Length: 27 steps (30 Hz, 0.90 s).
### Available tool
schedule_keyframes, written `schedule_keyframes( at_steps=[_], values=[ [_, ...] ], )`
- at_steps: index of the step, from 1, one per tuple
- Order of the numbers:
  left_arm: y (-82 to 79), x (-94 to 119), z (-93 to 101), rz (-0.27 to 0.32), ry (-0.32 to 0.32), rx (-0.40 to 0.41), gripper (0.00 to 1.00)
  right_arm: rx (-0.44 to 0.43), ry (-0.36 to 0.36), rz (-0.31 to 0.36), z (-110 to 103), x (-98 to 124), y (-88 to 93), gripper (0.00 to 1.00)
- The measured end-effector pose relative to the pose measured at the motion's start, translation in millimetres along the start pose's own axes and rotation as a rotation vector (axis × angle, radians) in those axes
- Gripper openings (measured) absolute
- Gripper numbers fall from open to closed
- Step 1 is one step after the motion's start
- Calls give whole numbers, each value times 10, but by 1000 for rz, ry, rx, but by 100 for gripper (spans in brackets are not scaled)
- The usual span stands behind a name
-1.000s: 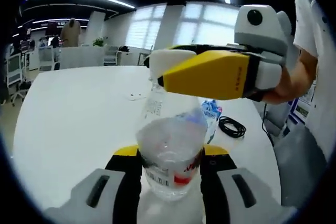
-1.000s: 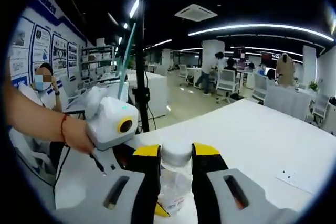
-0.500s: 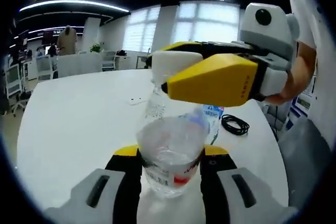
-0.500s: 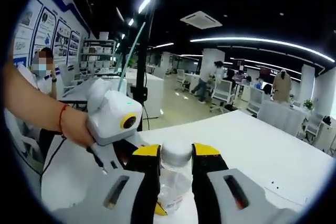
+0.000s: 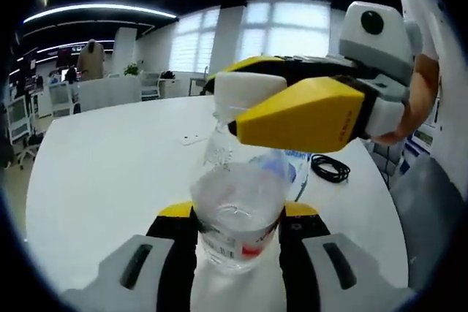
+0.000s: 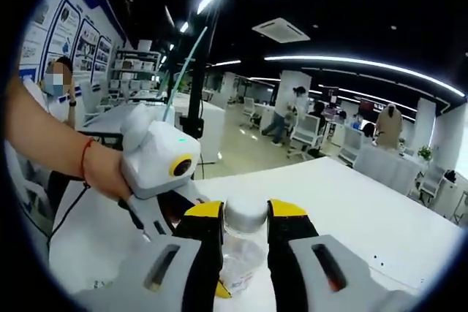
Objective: Arrange the tabletop items into an orderly group along one side of the table until the central work area is clear of visible clutter.
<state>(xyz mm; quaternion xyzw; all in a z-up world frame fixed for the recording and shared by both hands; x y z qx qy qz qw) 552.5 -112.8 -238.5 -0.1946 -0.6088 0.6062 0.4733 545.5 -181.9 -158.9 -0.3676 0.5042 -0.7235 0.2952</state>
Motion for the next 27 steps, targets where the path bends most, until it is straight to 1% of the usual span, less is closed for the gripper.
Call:
schedule_keyframes(
  at_steps=[4,16,20,27],
  values=[
    [13,-7,-6,-7,-1,-9,43,18,1,-4,-14,4,13,21],
    [15,-25,-1,-16,4,-14,43,25,2,-23,-12,26,24,21],
    [5,-44,4,-18,4,-12,44,7,17,-40,13,43,24,21],
    [12,-61,26,-32,10,-18,44,23,47,-50,-26,114,44,22]
  ],
)
Point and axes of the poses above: the point that each gripper's makers call its tool centre point, and the gripper's own axes: x roughly backward along the fingers, z roughly to its right, y roughly out of its underside, the point moved 7 cm from there along x, roughly backward along the fingers, and after that the axes turned 1 degree about x, right-handed, at the moved point
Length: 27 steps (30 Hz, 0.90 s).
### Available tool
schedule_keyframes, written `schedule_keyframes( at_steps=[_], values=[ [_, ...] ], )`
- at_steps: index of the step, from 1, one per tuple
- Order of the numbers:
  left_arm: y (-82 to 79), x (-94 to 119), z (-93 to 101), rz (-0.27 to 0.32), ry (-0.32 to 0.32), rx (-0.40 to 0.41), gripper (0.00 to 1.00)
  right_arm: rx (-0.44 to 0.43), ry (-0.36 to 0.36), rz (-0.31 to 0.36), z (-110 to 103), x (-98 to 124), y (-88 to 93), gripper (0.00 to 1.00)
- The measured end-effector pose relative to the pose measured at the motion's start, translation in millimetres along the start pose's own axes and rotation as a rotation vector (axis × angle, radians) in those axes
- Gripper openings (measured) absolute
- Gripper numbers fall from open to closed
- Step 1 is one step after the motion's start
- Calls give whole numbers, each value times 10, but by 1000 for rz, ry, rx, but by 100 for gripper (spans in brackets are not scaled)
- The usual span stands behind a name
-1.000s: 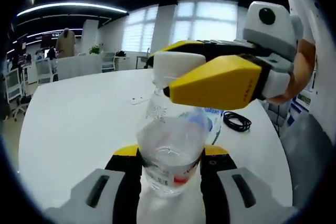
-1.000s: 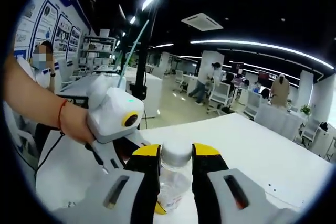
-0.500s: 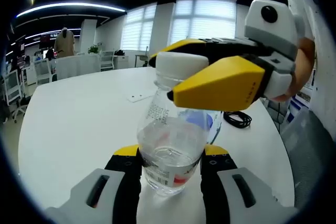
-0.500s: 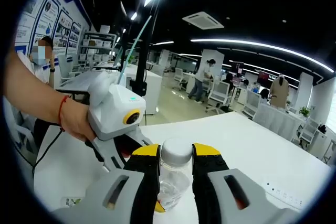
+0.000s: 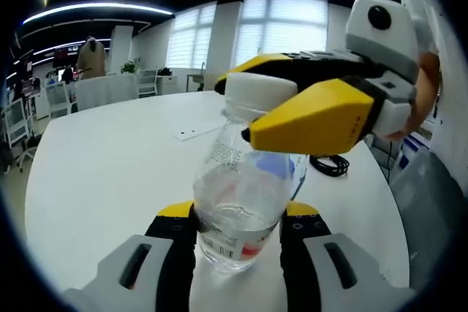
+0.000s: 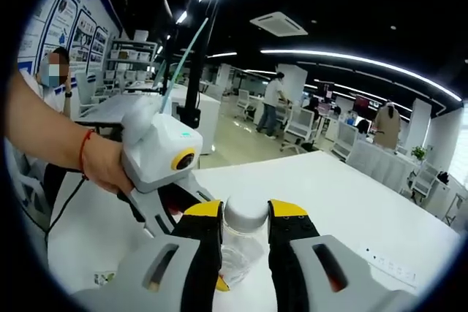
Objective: Arrange the tabletop items into an orderly group along one side of the table until the central work area is clear of visible clutter.
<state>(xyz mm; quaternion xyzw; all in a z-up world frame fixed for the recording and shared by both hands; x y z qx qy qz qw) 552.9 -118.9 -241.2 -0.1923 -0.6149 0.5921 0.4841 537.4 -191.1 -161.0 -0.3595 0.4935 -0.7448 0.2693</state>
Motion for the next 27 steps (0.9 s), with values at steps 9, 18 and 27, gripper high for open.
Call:
schedule_keyframes(
  at_steps=[9,18,27],
  values=[
    [-2,1,12,-1,-2,0,45,-4,20,-8,-2,30,4,22],
    [-13,4,24,10,-2,11,46,2,13,-2,5,15,8,23],
    [-15,-1,38,11,-5,22,50,-18,-9,-7,23,12,31,36]
  ],
)
Point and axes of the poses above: the point that each gripper's makers call its tool centre point, and the gripper's own axes: x roughly backward along the fingers, z roughly to its right, y roughly out of its underside, the point moved 7 cm from there along x, roughly backward along the fingers, and after that the axes turned 1 degree about x, right-handed, at the moved point
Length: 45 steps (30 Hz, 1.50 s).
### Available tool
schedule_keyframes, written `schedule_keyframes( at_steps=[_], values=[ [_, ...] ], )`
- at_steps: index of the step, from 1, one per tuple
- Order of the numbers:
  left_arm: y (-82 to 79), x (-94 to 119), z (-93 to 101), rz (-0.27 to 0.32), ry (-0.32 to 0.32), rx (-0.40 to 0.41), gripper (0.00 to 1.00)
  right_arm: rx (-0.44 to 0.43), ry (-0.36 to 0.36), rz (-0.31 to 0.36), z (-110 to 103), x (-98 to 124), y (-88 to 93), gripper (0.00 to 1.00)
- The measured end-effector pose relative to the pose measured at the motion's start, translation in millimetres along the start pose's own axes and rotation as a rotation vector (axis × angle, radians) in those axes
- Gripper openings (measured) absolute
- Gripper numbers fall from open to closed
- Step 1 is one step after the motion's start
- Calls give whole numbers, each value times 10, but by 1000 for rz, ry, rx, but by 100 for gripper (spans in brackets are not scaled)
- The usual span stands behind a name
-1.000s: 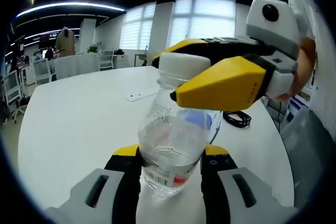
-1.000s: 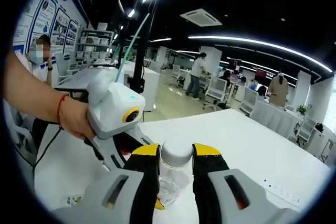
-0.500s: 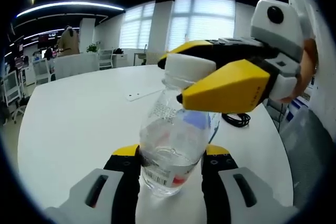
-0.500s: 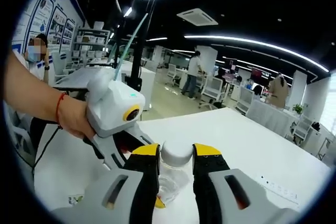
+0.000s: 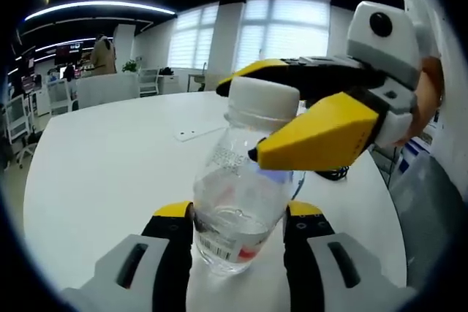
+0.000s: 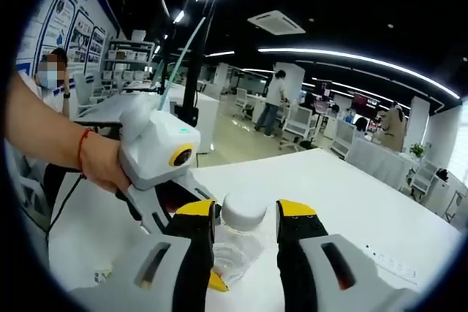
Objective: Arrange the tabletop items into an orderly group along one side of the table until the central work area is clear of visible clutter.
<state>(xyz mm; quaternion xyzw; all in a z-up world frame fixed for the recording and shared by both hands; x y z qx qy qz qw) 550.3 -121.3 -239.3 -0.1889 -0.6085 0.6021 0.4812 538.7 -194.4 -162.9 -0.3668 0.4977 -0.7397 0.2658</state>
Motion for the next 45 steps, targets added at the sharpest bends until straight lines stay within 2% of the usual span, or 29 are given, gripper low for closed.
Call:
schedule_keyframes(
  at_steps=[6,14,18,20,30,37,40,45],
  values=[
    [-19,11,4,6,-6,5,54,-15,-13,3,11,7,-16,45],
    [-41,59,26,11,-10,17,59,-49,-23,17,63,50,-79,49],
    [-59,102,34,21,-17,35,63,-59,-32,26,93,73,-112,55],
    [-71,124,44,26,-24,40,66,-60,-34,27,119,94,-131,55],
    [-139,208,125,34,-35,47,69,-98,-47,59,211,213,-215,62],
    [-184,316,187,40,-55,51,74,-101,-59,67,264,307,-259,62],
    [-202,362,215,39,-61,51,75,-145,-67,71,297,352,-265,62],
    [-233,456,256,44,-74,51,76,-153,-63,69,342,425,-282,63]
  ],
)
Point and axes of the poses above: the point that each gripper's makers call its tool centre point, and the gripper's own axes: x roughly backward along the fingers, z roughly to its right, y roughly out of its underside, the point moved 7 cm from there along x, roughly backward along the fingers, and after that the axes turned 1 degree about x, right-handed, at the moved point
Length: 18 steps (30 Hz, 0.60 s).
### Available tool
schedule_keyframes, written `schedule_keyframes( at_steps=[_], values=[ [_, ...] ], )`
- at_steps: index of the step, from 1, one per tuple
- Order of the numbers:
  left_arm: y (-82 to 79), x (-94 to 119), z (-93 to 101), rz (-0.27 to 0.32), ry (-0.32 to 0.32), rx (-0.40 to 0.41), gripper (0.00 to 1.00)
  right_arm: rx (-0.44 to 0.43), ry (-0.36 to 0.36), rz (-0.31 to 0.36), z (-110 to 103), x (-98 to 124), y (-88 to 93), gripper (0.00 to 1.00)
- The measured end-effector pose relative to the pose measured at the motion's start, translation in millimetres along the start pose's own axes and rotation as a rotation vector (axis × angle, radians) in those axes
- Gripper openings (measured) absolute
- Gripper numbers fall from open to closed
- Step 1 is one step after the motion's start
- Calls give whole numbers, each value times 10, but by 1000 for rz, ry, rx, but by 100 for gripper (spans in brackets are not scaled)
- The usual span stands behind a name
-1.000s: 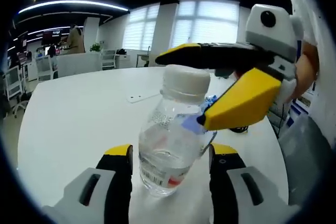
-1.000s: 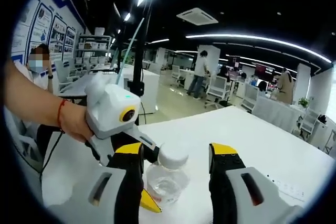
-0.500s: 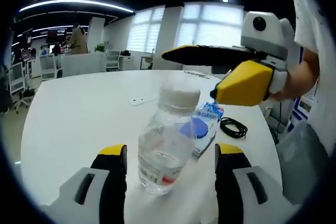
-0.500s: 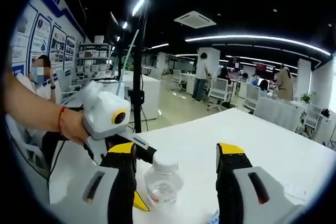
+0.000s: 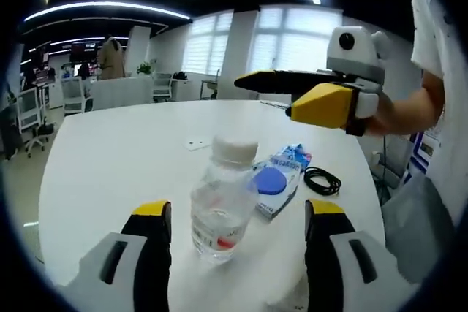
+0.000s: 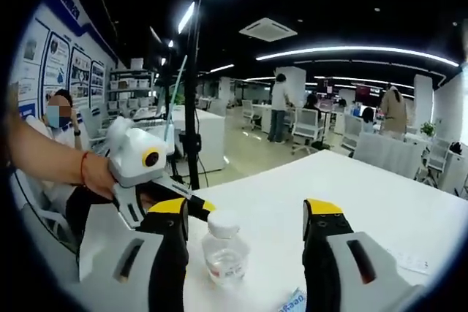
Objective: Arrange the tabletop items into an orderly group along one side of the table until the central work area is clear of visible clutter.
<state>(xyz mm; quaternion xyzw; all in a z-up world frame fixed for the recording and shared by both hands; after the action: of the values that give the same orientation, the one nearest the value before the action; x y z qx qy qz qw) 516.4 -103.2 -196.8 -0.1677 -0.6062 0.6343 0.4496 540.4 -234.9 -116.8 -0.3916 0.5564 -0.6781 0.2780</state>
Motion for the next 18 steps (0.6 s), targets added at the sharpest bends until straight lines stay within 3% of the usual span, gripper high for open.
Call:
schedule_keyframes(
  at_steps=[18],
  values=[
    [-40,427,162,10,-55,15,80,-44,-90,-92,17,272,143,64]
  ],
)
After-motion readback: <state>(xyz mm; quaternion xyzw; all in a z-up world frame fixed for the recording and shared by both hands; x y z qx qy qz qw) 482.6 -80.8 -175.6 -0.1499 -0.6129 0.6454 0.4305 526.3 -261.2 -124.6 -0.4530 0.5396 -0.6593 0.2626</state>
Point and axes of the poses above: the point that each gripper's makers call its tool centre point, and the gripper's own axes: x roughly backward along the fingers, z roughly to its right, y roughly out of its underside, the point moved 7 cm from there along x, roughly backward along the fingers, and after that the axes turned 1 degree about x, right-handed, at the moved point
